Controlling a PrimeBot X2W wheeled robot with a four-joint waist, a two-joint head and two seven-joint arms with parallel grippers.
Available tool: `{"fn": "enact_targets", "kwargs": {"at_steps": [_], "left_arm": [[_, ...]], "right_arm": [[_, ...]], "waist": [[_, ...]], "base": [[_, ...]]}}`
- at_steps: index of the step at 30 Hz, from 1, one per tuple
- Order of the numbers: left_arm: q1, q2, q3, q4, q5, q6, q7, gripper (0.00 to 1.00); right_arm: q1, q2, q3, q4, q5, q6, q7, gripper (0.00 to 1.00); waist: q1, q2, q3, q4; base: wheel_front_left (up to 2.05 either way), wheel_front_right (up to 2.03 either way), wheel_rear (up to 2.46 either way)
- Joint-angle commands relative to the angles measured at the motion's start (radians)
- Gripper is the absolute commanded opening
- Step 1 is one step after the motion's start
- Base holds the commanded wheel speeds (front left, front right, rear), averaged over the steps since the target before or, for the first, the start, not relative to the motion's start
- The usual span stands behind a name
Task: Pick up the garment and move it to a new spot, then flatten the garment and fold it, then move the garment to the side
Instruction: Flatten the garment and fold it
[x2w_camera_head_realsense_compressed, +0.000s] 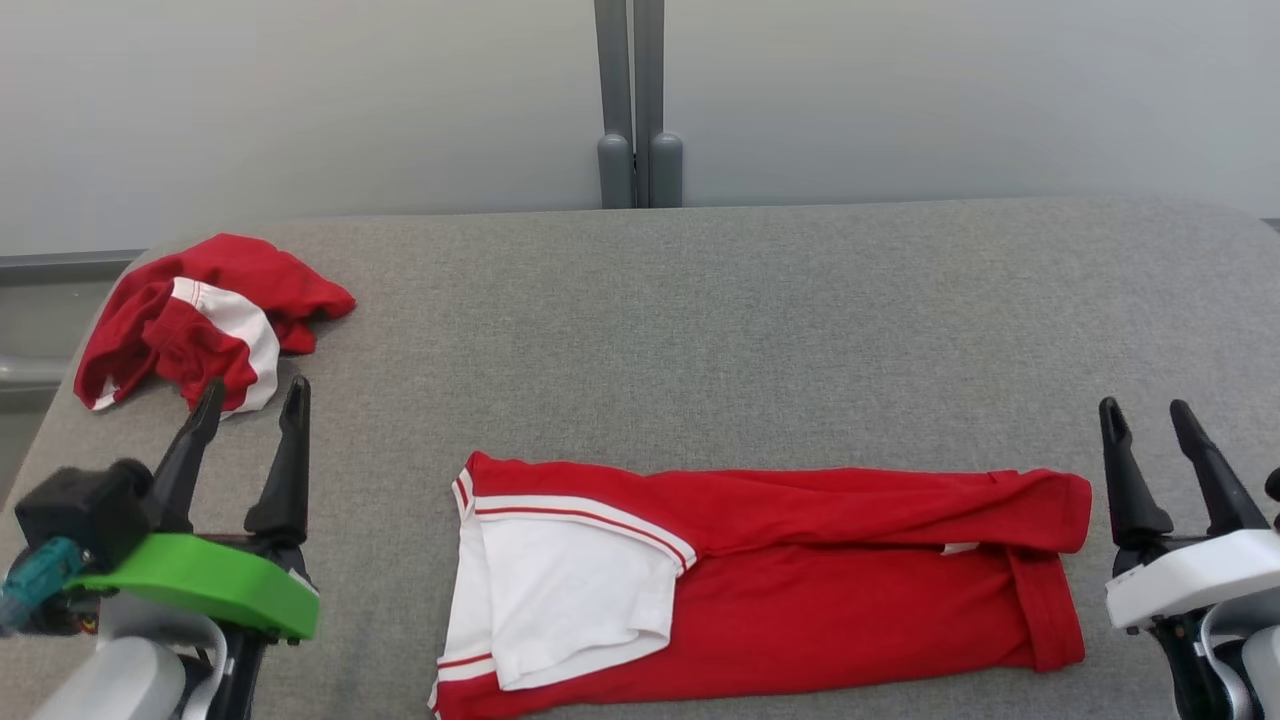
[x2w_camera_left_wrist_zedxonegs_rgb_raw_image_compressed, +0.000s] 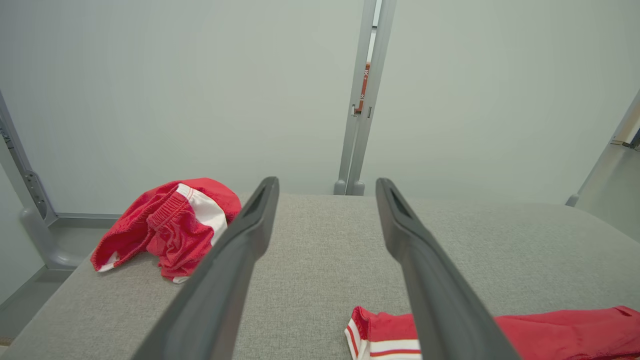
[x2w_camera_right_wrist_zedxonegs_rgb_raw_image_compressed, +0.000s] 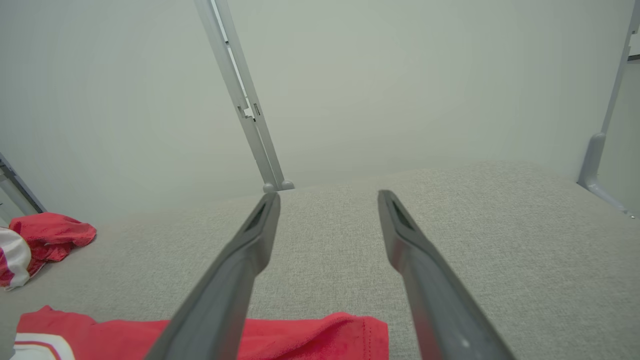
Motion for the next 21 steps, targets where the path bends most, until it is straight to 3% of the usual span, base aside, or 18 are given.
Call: {"fn": "enact_targets", "kwargs": {"at_steps": [1,13,21], "left_arm": [[0.061,-0.042,0.051,-0.006,0.042,-0.005,-0.002,1.0],[0.33,-0.315,0.321,0.021,0.342,-0.105,-0.003,1.0],[0.358,-0.4,0.388,0.059,0.427,-0.19,-0.003,1.0]], "right_arm": [[0.027,0.014,0.0,-0.02,-0.021,0.0,0.002,1.0],[0.091,0.063,-0.024,-0.022,-0.07,0.0,0.023,1.0],[0.079,0.061,-0.041,0.005,-0.079,0.0,0.077,1.0]], "waist": [[0.0001,0.0,-0.001,-0.002],[0.0001,0.0,-0.01,-0.022],[0.0001,0.0,-0.008,-0.016]], "base": [[0.0,0.0,0.0],[0.0,0.0,0.0],[0.0,0.0,0.0]]}}
